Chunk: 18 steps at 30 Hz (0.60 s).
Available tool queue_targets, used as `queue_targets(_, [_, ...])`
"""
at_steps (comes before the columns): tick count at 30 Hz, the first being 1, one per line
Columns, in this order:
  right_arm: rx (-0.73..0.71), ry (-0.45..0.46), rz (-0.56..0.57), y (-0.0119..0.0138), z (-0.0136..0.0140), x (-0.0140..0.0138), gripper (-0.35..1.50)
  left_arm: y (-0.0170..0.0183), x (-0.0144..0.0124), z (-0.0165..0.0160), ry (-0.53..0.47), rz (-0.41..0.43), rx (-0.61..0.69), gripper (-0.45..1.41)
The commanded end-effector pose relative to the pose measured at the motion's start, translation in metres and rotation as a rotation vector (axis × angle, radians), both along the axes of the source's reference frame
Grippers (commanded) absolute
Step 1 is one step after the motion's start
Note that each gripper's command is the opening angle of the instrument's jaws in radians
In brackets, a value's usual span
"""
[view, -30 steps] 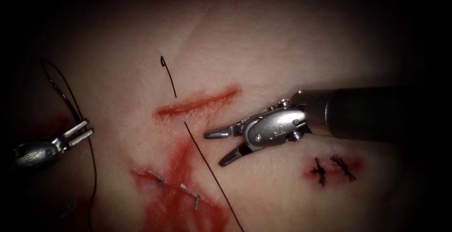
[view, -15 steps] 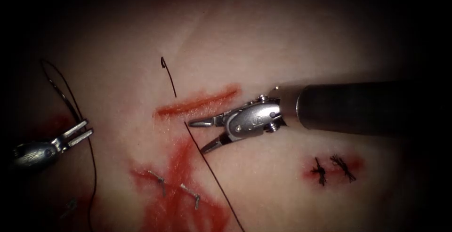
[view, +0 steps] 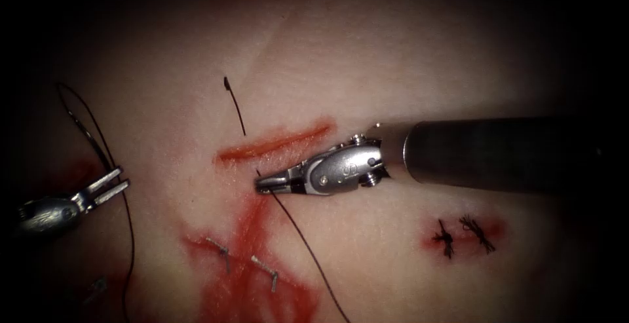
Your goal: Wound Closure
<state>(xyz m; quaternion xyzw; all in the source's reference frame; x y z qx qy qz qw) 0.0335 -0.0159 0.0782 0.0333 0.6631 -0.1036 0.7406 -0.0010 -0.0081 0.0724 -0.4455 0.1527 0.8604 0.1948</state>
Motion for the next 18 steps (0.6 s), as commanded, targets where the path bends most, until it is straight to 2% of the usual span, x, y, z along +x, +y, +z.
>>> queue_targets(1, [0.002, 0.006, -0.01, -0.001, 0.0002, 0.0002, -0.35, 0.0, -0.0005, 0.0007, -0.001, 0.001, 0.0, -0.45])
queue_targets(5, [0.0, 0.028, -0.055, -0.004, -0.0015, -0.0006, -0.35, 0.0, -0.0005, 0.0007, -0.001, 0.001, -0.001, -0.45])
queue_targets(13, [0.05, -0.008, -0.147, -0.0086, -0.0046, -0.0011, -0.35, 0.0, -0.0005, 0.0007, -0.001, 0.0, -0.001, -0.45])
queue_targets(18, [0.086, -0.034, -0.191, -0.0098, -0.0057, -0.0018, -0.35, 0.0, -0.0005, 0.0008, -0.001, 0.0, -0.001, -0.45])
